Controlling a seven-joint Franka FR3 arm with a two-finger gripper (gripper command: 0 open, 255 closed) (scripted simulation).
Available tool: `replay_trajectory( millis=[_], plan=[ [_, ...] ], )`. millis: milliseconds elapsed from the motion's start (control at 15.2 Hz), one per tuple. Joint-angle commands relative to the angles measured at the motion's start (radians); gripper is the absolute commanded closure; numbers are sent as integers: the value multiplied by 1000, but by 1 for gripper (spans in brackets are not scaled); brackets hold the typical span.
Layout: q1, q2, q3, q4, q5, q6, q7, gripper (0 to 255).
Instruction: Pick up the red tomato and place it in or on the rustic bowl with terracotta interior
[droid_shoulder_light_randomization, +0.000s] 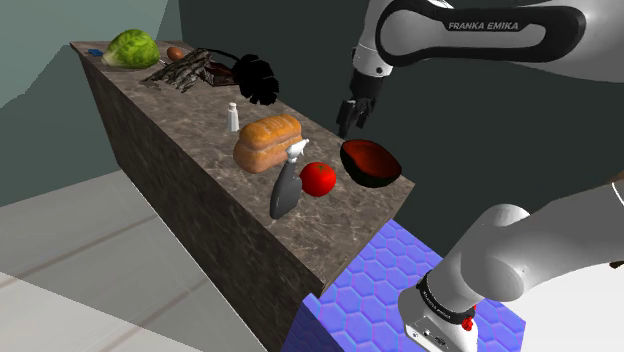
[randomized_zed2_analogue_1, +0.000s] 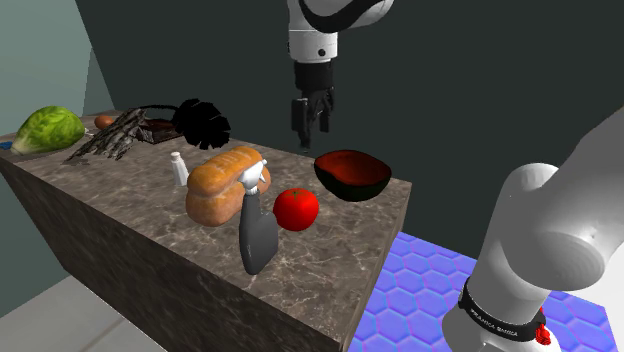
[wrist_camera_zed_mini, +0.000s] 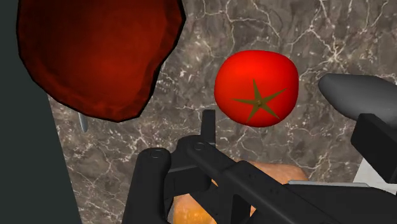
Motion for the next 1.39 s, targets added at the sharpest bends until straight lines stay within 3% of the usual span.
replay_trajectory(
  millis=[0, 396, 924, 1320],
  plan=[
    [6, 74, 1, 5, -1, 39, -16, 0],
    [23, 306, 10, 79, -4, 107, -58, 0],
    [21, 335, 8, 1, -7, 212, -58, 0],
    [21, 335, 8, 1, -7, 212, -58, 0]
  ],
)
